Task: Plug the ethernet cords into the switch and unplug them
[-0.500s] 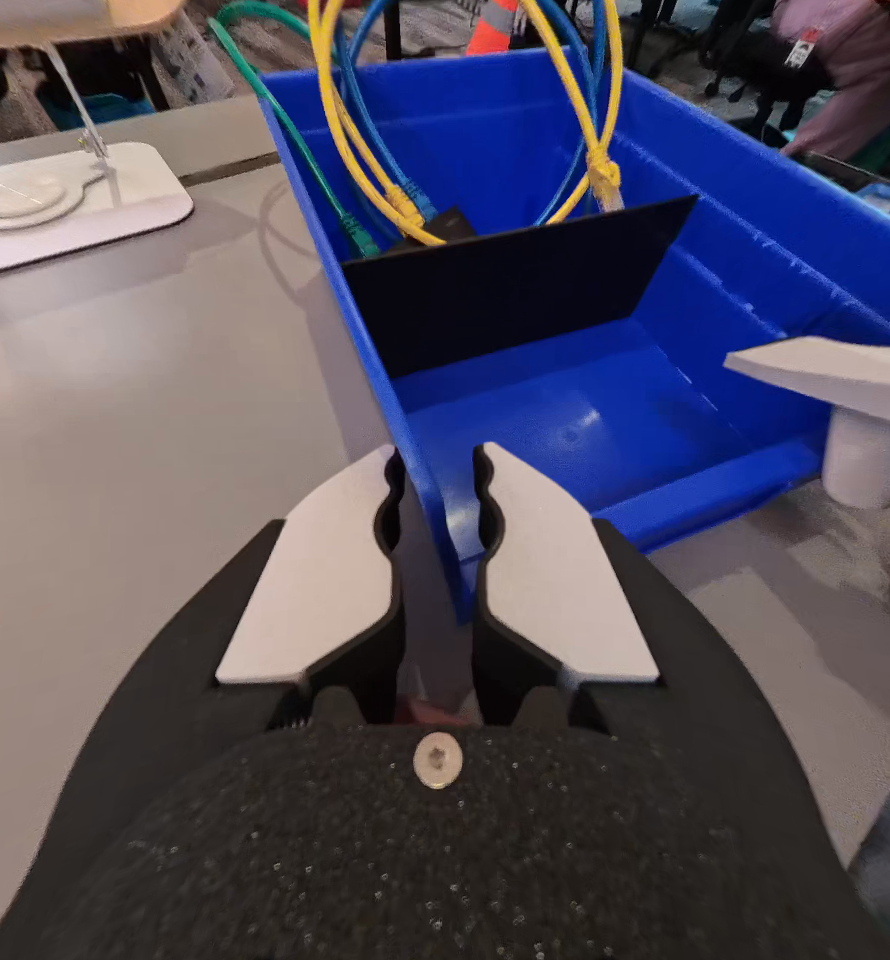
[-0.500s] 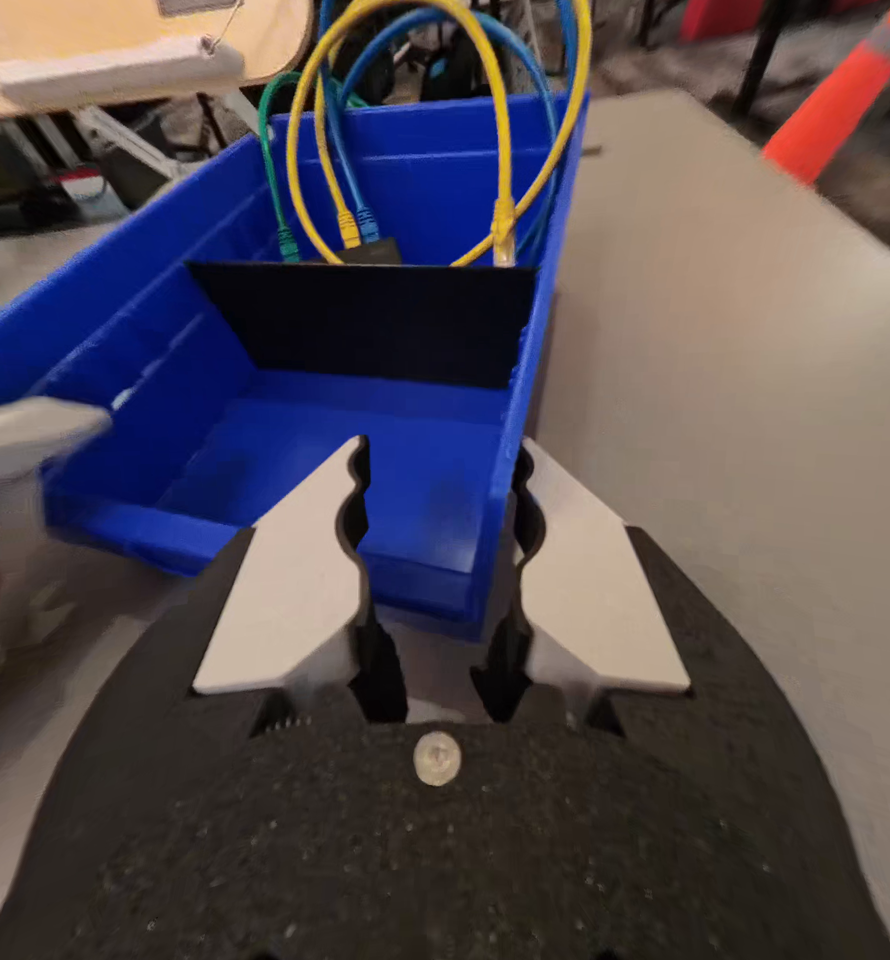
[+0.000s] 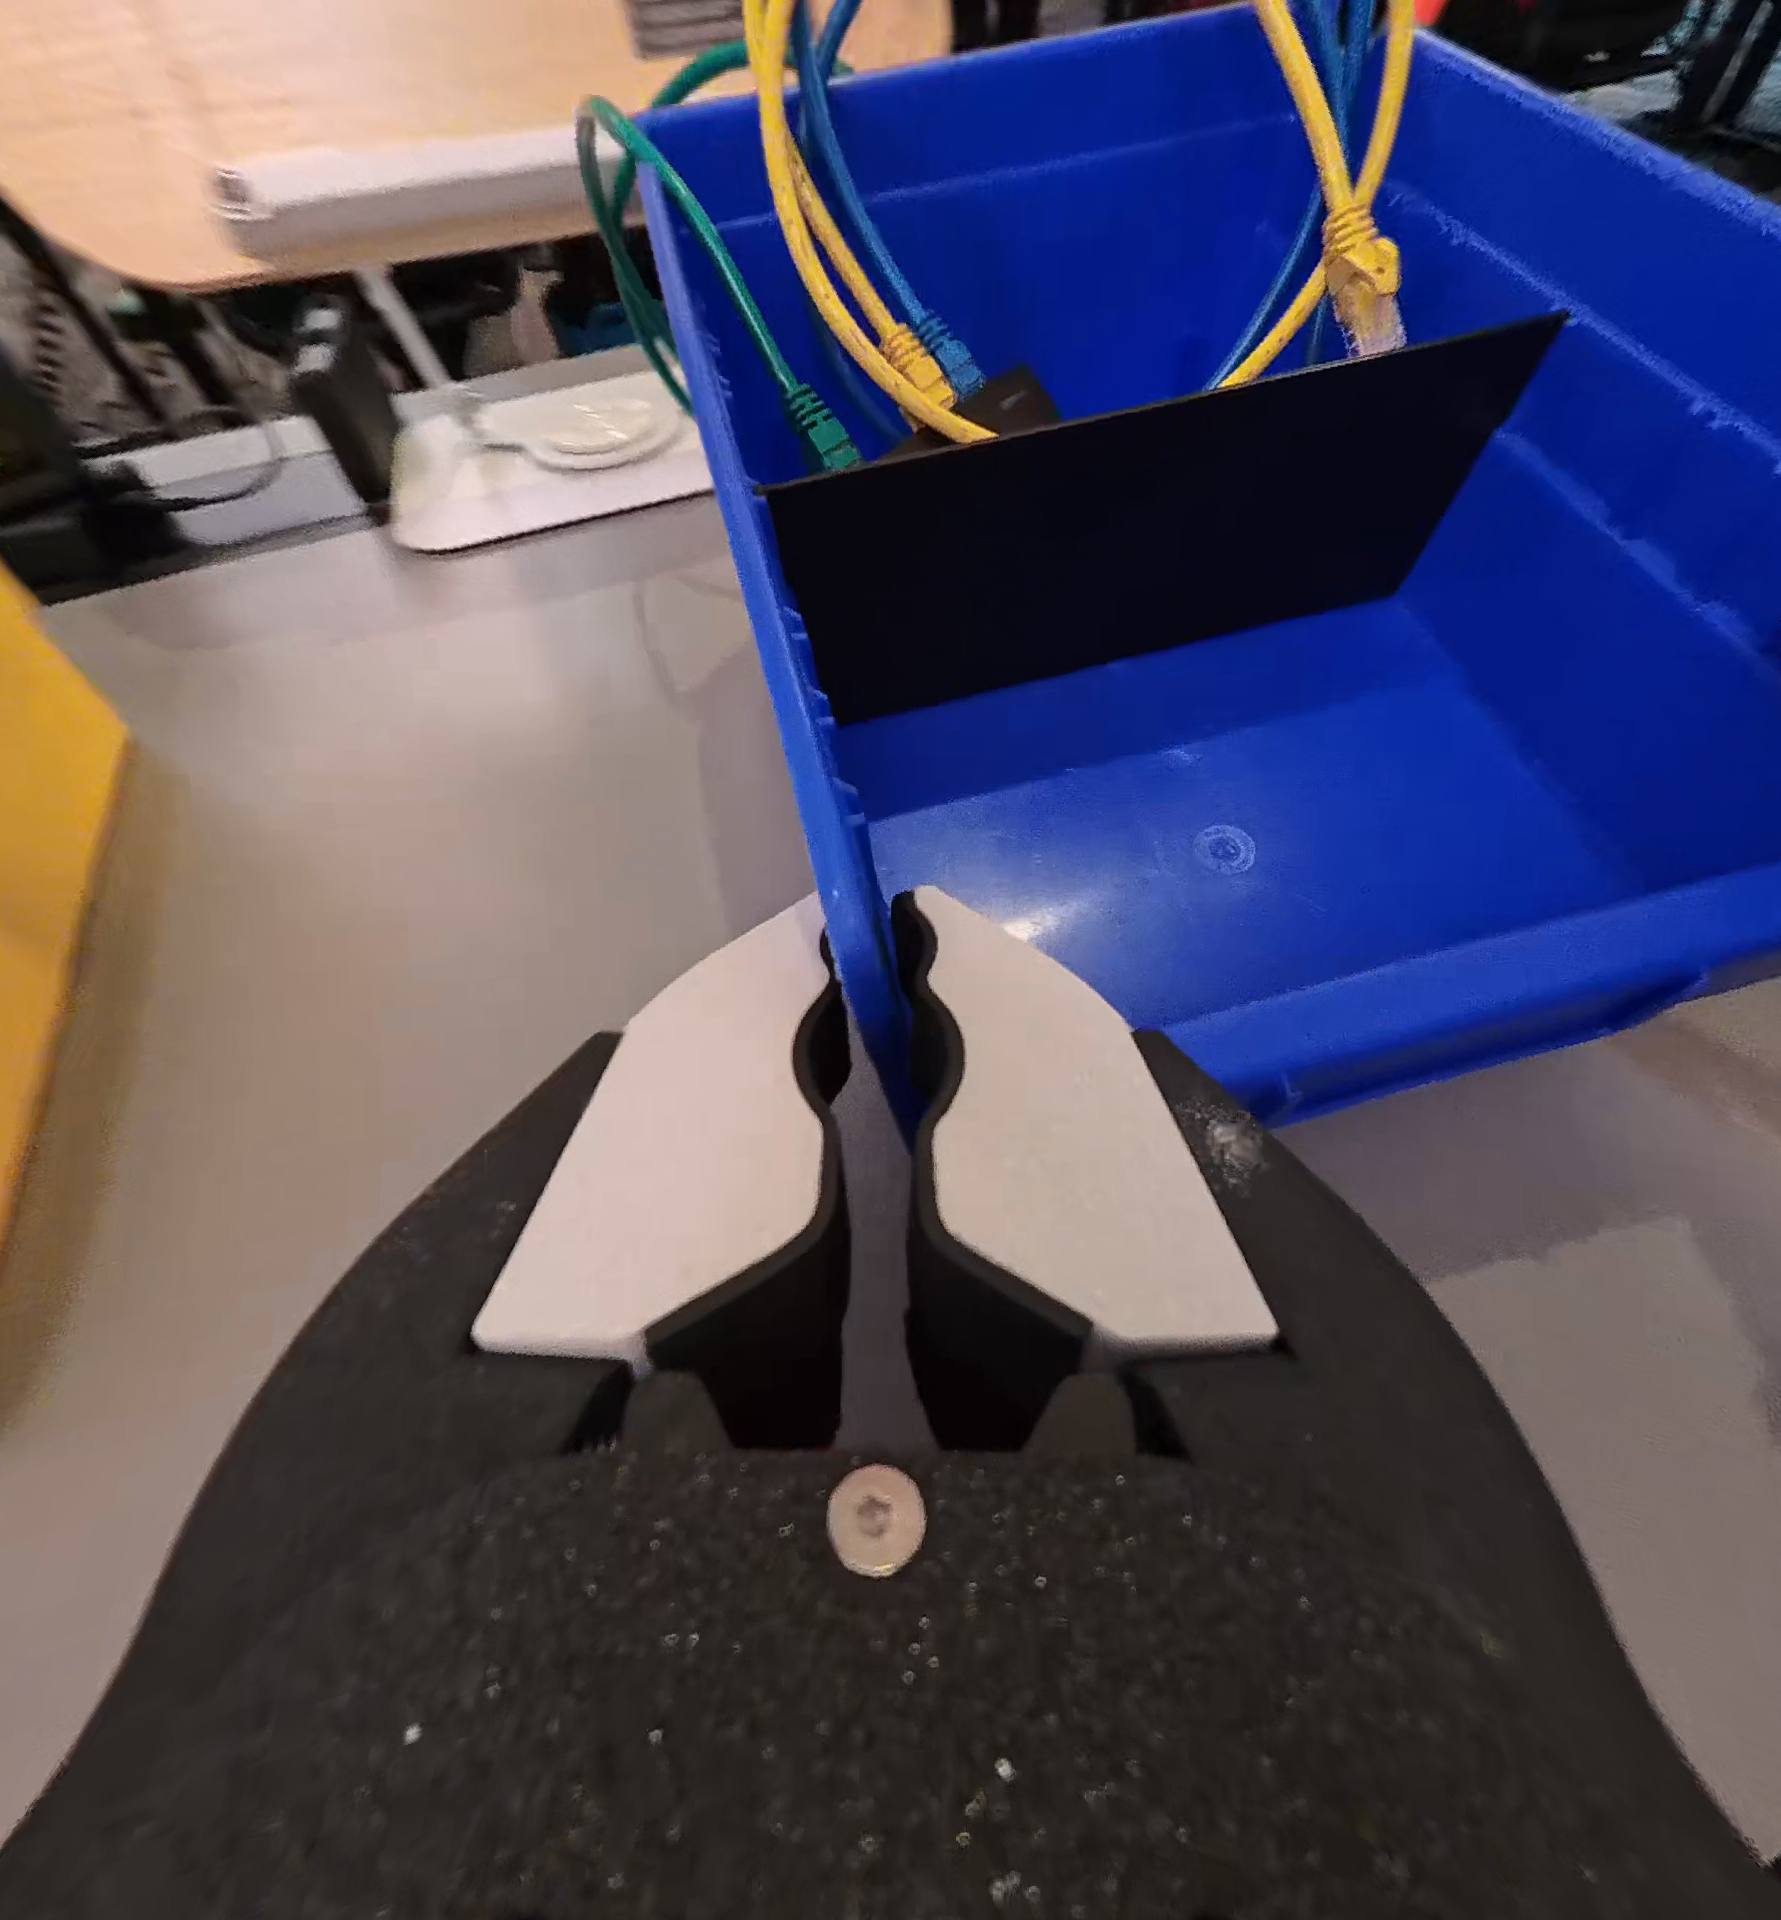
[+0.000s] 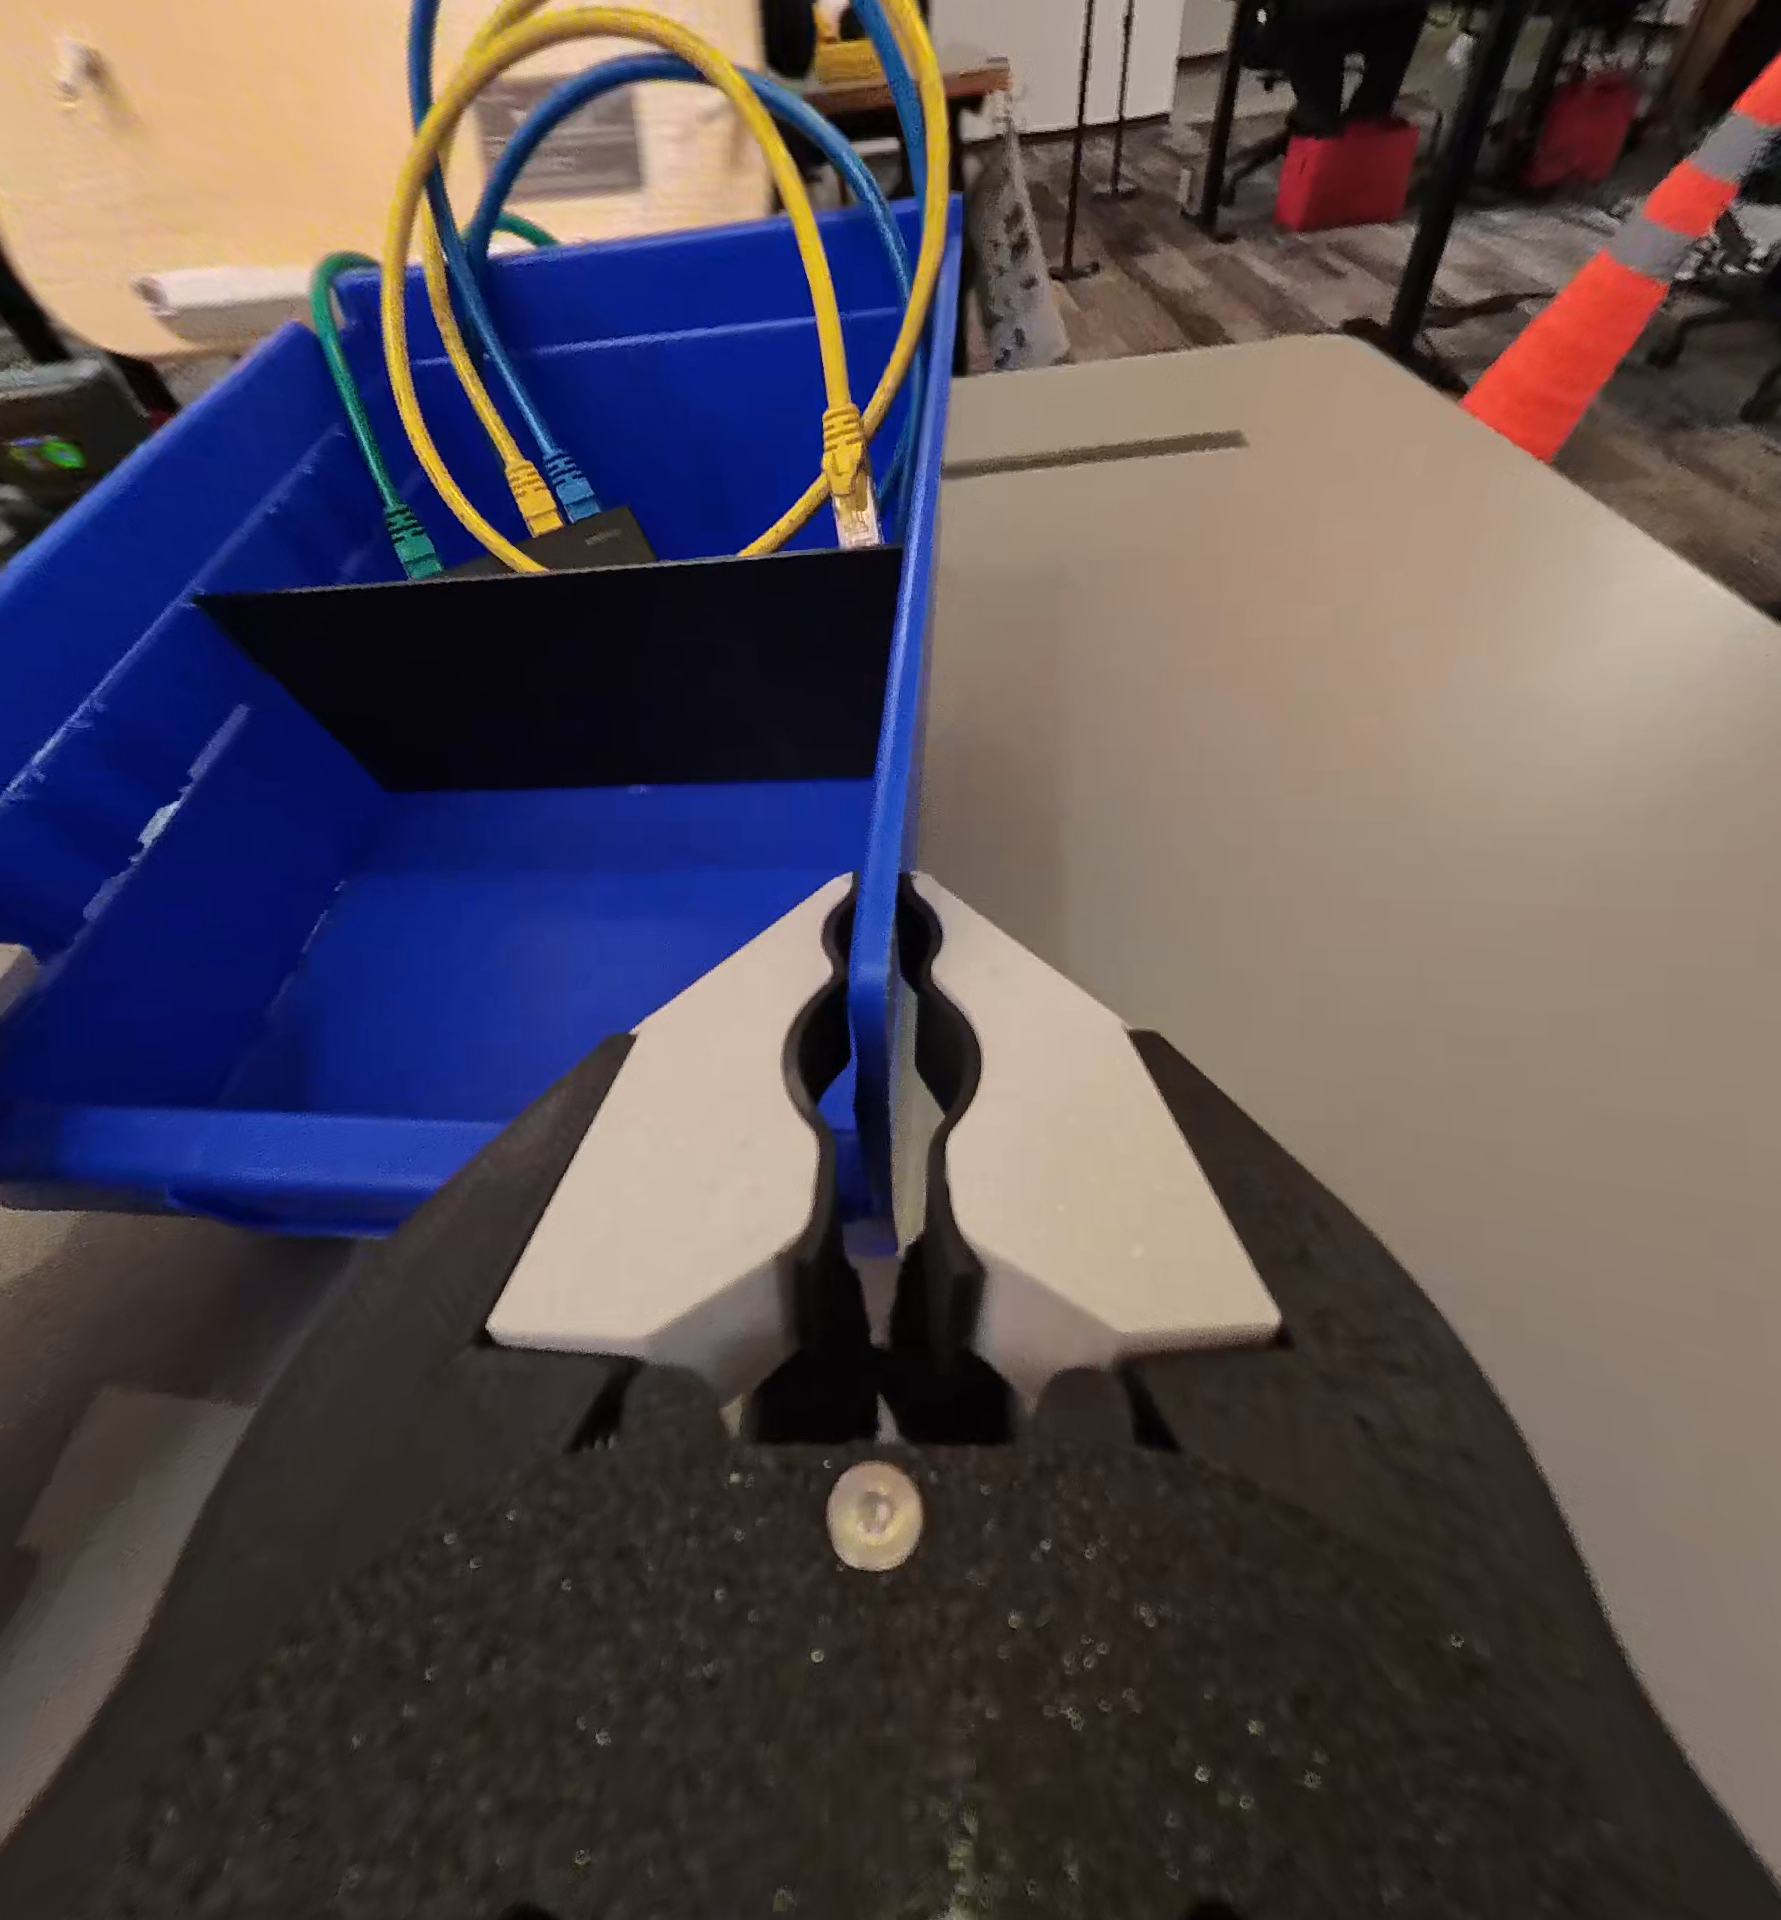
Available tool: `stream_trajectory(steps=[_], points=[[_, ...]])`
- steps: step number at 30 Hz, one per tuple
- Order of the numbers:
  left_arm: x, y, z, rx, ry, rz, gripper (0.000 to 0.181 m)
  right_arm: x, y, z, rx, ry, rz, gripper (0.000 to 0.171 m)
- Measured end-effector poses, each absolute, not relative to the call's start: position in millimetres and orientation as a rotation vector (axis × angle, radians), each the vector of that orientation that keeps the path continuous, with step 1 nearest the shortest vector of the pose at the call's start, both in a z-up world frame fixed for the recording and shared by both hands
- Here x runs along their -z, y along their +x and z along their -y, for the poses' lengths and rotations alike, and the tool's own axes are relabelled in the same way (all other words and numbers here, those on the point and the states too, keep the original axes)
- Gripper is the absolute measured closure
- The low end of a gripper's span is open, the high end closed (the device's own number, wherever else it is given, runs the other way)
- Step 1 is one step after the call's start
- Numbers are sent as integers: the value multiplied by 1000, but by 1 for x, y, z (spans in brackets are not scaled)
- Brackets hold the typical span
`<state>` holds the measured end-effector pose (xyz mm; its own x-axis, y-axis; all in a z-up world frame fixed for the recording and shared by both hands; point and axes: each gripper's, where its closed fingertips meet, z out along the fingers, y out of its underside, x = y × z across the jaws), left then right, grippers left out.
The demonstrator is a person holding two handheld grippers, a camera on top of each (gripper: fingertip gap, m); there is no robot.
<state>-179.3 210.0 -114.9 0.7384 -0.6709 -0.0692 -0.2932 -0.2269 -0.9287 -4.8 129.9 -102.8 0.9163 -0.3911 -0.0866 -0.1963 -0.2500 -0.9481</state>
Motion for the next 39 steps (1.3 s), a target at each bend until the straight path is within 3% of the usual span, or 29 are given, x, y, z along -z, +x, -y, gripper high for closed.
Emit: stream_trajectory(steps=[1, 9, 16, 19, 21, 25, 31, 35, 38, 39], points=[[113, -194, -214, 396, -1815, -727, 176, 102, -17, -139, 182, -1833, -414, 166], [118, -287, -257, 250, -1901, -563, 177, 121, -100, -209, 71, -1903, -282, 167], [133, -298, -262, 309, -1958, -538, 173, 128, -114, -220, -51, -1933, -184, 163], [125, -290, -249, 423, -1975, -528, 136, 119, -123, -209, -188, -1899, -102, 154], [108, -299, -240, 487, -1951, -504, 136, 106, -126, -192, -263, -1834, -41, 143], [84, -365, -236, 533, -1961, -351, 133, 97, -121, -172, -243, -1800, 57, 143], [89, -518, -306, 61, -1984, -300, 123, 105, -115, -168, -267, -1822, 34, 142], [109, -541, -364, 159, -2082, -420, 107, 107, -115, -166, -287, -1838, 6, 143], [117, -546, -399, 219, -2115, -423, 113, 109, -117, -168, -312, -1848, -16, 143], [119, -548, -407, 211, -2113, -419, 124, 110, -117, -168, -304, -1851, -19, 143]])
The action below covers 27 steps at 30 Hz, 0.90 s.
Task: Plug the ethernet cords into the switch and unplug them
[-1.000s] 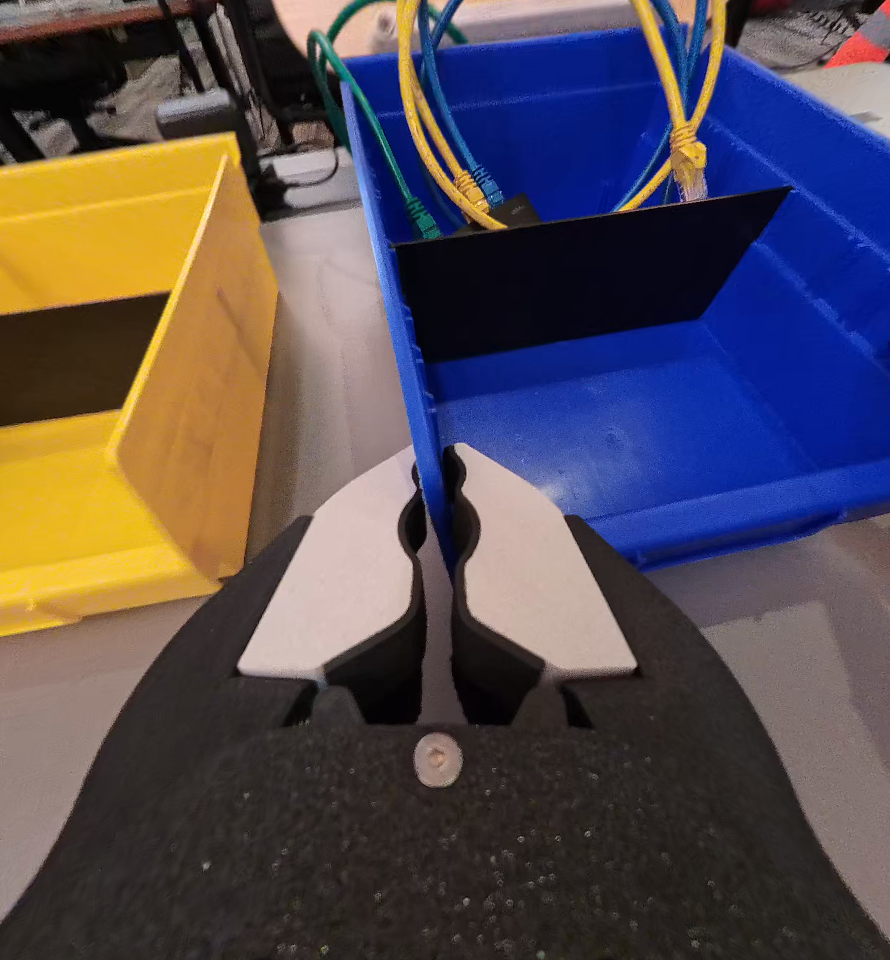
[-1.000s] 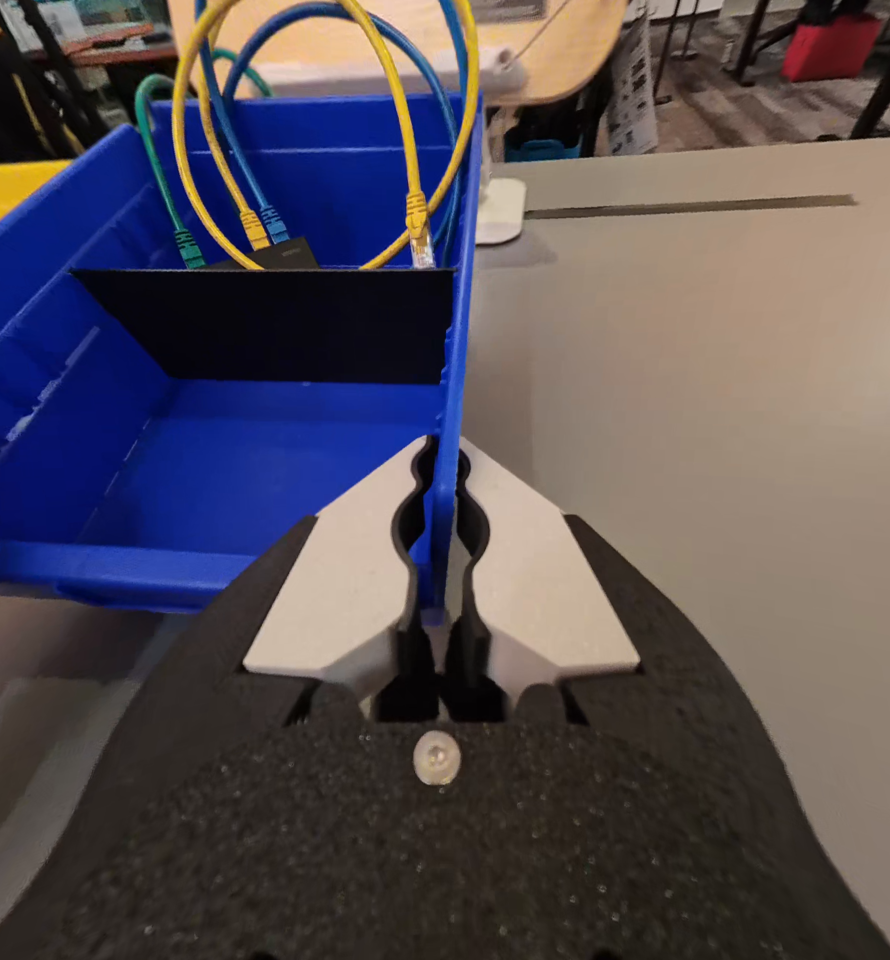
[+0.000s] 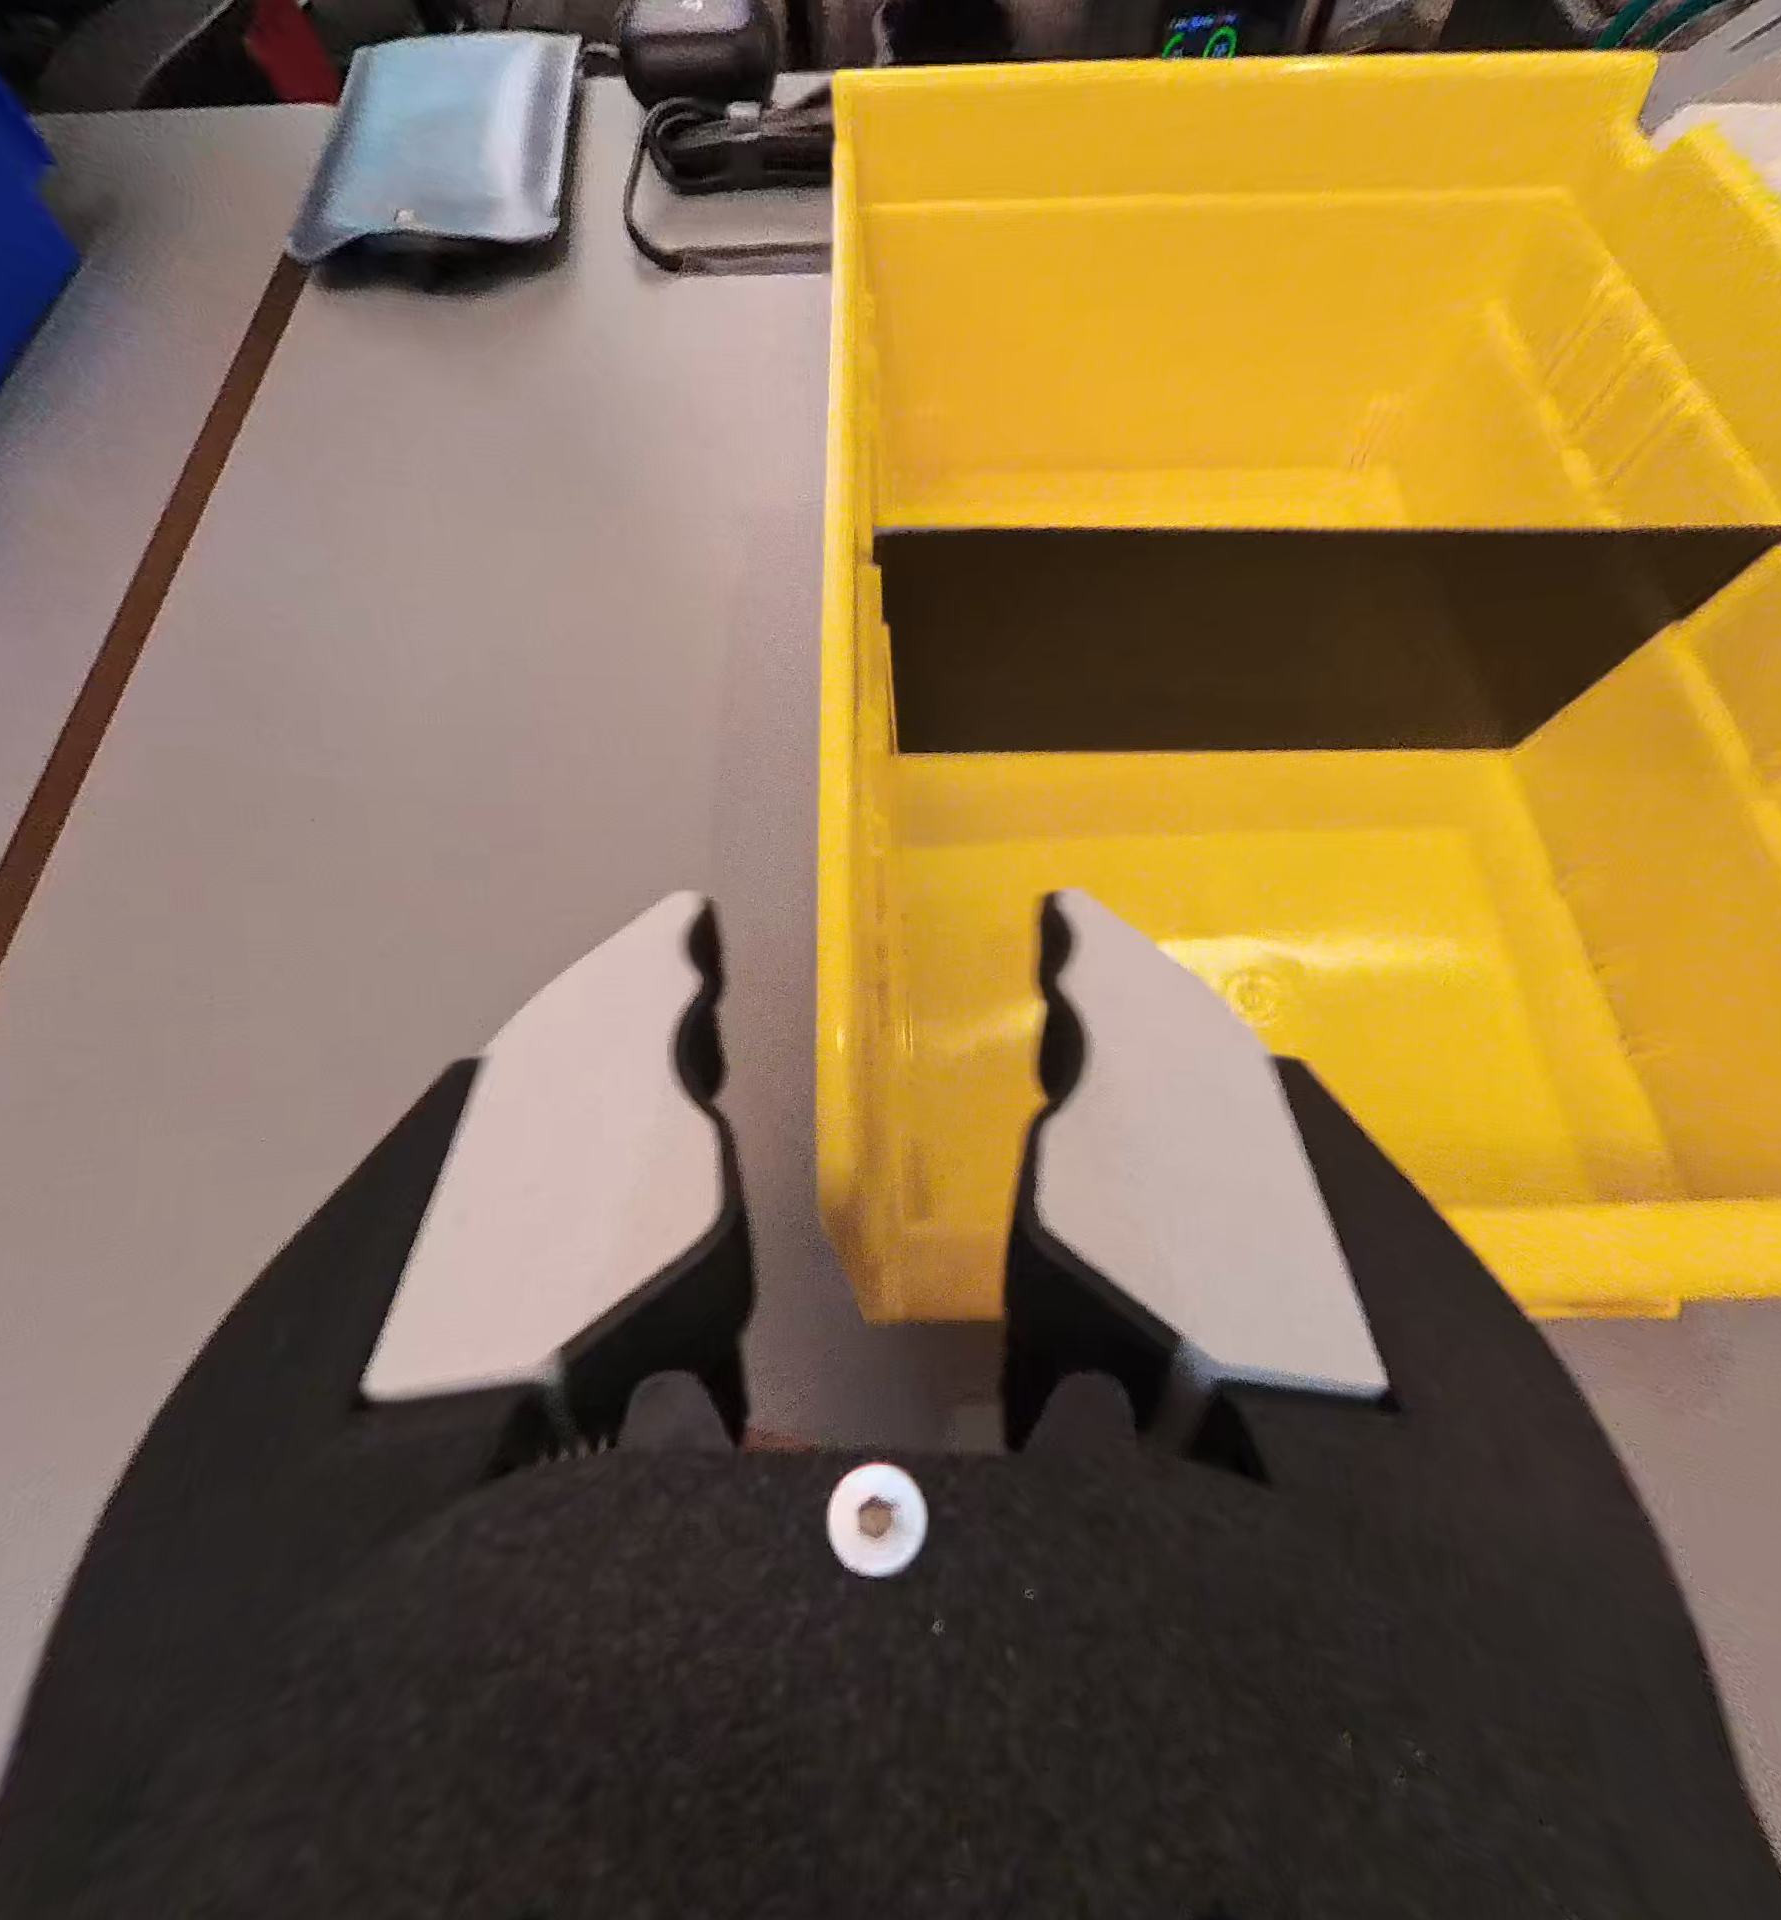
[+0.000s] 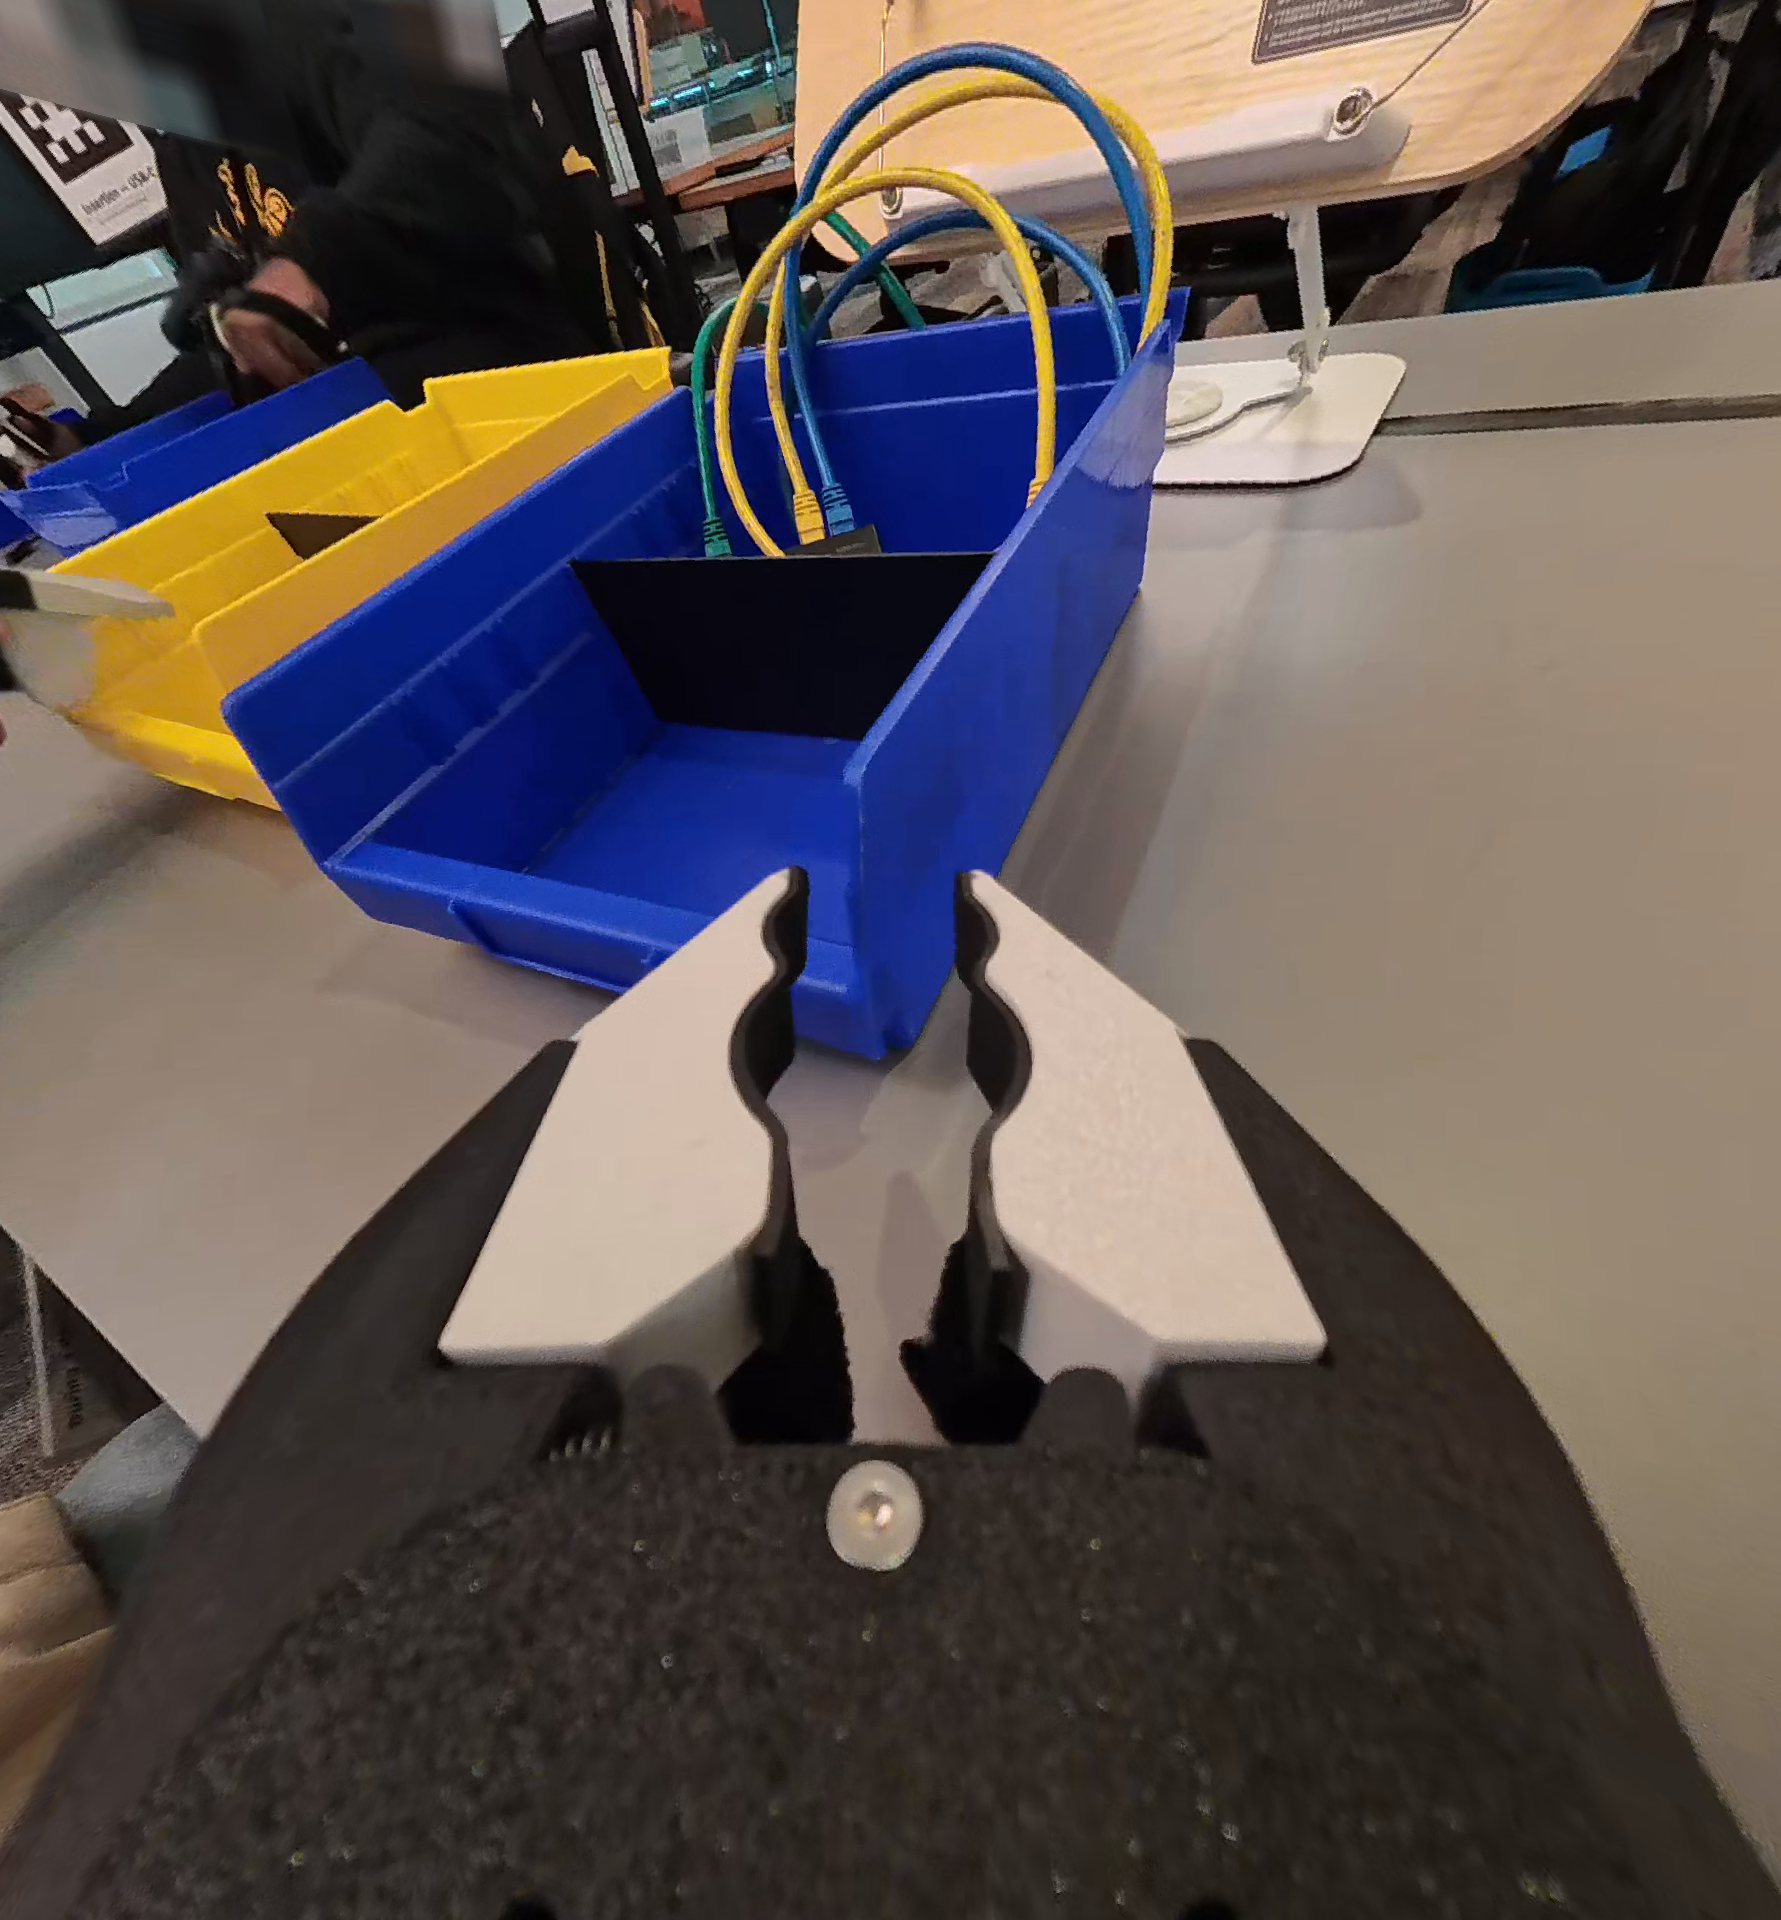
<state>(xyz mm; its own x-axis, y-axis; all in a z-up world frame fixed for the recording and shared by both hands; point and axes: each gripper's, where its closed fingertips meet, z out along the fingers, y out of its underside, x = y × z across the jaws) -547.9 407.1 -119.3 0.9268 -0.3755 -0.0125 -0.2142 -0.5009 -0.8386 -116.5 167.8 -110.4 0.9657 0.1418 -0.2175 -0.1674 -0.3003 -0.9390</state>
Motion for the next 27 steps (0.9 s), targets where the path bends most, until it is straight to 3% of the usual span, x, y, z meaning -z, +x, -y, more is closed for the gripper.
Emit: stream_trajectory(steps=[1, 5, 10, 16, 21, 27], points=[[120, -545, -412, 240, -2096, -428, 143, 111, -116, -168, -295, -1853, -17, 143], [120, -543, -420, 255, -2025, -423, 175, 108, -118, -163, -232, -1830, 10, 143], [121, -545, -407, 290, -2005, -363, 177, 106, -132, -155, -45, -1816, 90, 144], [121, -553, -354, 257, -2017, -311, 177, 92, -234, -145, -198, -1753, 294, 145], [122, -560, -294, 254, -2046, -278, 177, 128, -330, -142, -331, -1820, 408, 126], [124, -565, -226, 187, -2075, -226, 177, 118, -372, -166, -426, -1824, 346, 110]])
